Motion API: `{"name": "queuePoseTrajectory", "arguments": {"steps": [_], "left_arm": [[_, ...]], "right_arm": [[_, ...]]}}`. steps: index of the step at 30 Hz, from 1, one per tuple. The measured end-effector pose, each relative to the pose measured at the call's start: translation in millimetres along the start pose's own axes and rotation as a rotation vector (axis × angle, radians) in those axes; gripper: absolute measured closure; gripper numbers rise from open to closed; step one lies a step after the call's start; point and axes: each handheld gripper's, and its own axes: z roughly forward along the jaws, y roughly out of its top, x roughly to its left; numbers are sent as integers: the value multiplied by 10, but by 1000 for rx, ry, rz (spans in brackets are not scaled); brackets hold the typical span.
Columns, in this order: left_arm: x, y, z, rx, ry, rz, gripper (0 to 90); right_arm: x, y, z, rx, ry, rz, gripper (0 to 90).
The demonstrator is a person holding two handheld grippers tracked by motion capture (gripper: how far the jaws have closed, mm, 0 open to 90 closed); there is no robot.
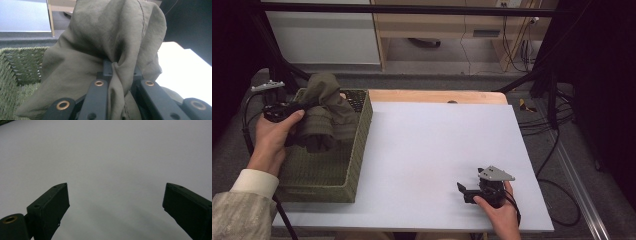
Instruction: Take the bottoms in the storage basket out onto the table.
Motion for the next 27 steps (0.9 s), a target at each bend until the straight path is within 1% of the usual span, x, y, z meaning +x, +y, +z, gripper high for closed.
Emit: {"name": "queuePoseTrajectory", "arguments": {"steps": [5, 7, 8, 10, 12, 16, 20, 24, 25, 27], "left_arm": [[-68, 97, -56, -22, -6, 8, 820], [-79, 118, -66, -31, -9, 3, 820], [-102, 162, -88, -47, -15, -2, 820], [-130, 204, -110, -54, -14, 3, 820], [-144, 223, -119, -59, -16, 2, 819], [-185, 313, -173, -84, -27, -6, 820], [-224, 373, -207, -90, -25, -11, 819], [-247, 398, -211, -94, -33, -12, 819], [-263, 404, -200, -98, -43, -24, 819], [-282, 407, -186, -100, -51, -28, 819]], "right_arm": [[0, 2, -1, -3, -1, 2, 73], [-1, 2, -2, -4, -1, 2, 73], [-5, 2, -5, -7, -3, 1, 73], [-5, 1, -6, -8, -4, 4, 73], [-8, 1, -6, -9, -4, 3, 73], [-8, 4, -10, -12, -5, 5, 73], [-12, 4, -12, -14, -6, 1, 73], [-12, 5, -15, -15, -5, 0, 72], [-11, 6, -16, -14, -5, 2, 71], [-12, 6, -16, -14, -6, 3, 70]]}}
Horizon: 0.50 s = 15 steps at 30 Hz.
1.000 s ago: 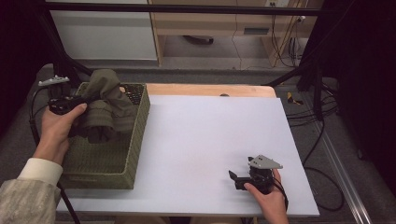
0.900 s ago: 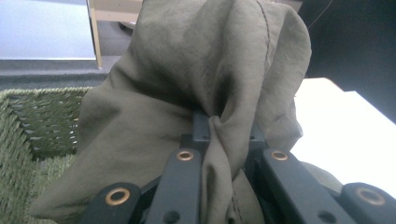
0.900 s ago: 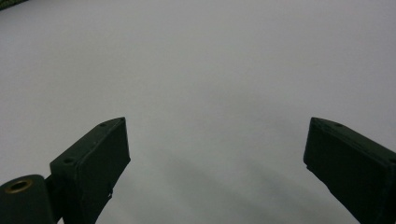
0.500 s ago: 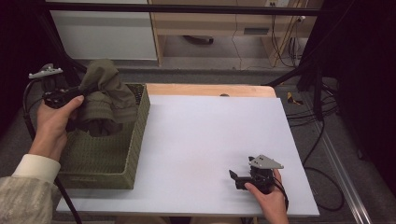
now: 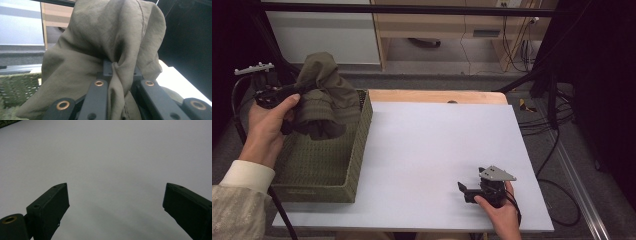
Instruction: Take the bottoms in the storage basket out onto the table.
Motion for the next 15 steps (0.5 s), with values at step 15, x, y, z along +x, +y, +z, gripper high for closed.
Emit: {"name": "queuePoseTrajectory", "arguments": {"steps": [15], "left_arm": [[-320, 70, 169, -2, -54, 0, 818]], "right_arm": [[-5, 2, -8, -5, -1, -4, 69]]}}
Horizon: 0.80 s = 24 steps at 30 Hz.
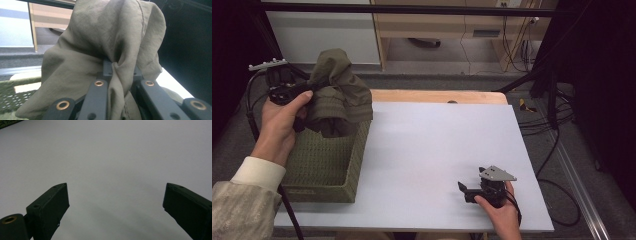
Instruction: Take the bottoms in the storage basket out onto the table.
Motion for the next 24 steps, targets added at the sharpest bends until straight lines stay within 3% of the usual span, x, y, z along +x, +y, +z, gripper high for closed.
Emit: {"name": "queuePoseTrajectory", "arguments": {"steps": [14, 18, 24], "left_arm": [[-265, 20, 320, 18, -23, -16, 817], [-398, 15, 467, 35, -23, -8, 817], [-501, 50, 552, 25, -23, -13, 817]], "right_arm": [[-1, -1, -1, -4, 7, 18, 68], [-7, 4, -8, -12, 8, 22, 68], [-13, 9, -3, -18, 12, 24, 69]]}}
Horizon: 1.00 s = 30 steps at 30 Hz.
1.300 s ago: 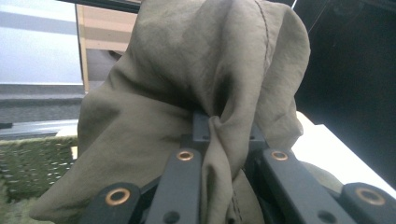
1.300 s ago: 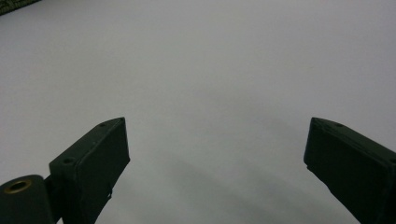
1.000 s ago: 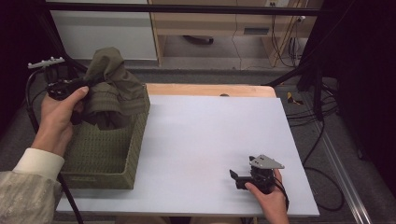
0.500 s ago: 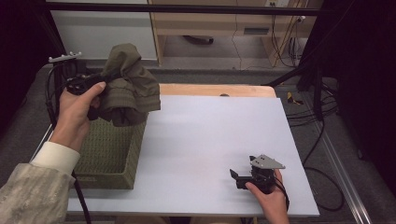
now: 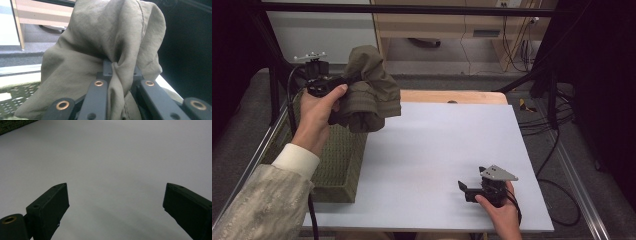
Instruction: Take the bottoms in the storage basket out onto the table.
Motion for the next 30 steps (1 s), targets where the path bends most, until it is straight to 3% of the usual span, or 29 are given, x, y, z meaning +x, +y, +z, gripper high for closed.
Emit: {"name": "queuePoseTrajectory", "arguments": {"steps": [6, 30], "left_arm": [[-140, 47, 116, 5, 6, 11, 816], [-318, -155, 538, 36, -45, 2, 817]], "right_arm": [[8, 19, -4, -5, 5, -7, 69], [7, 34, 8, 0, -4, -28, 68]]}}
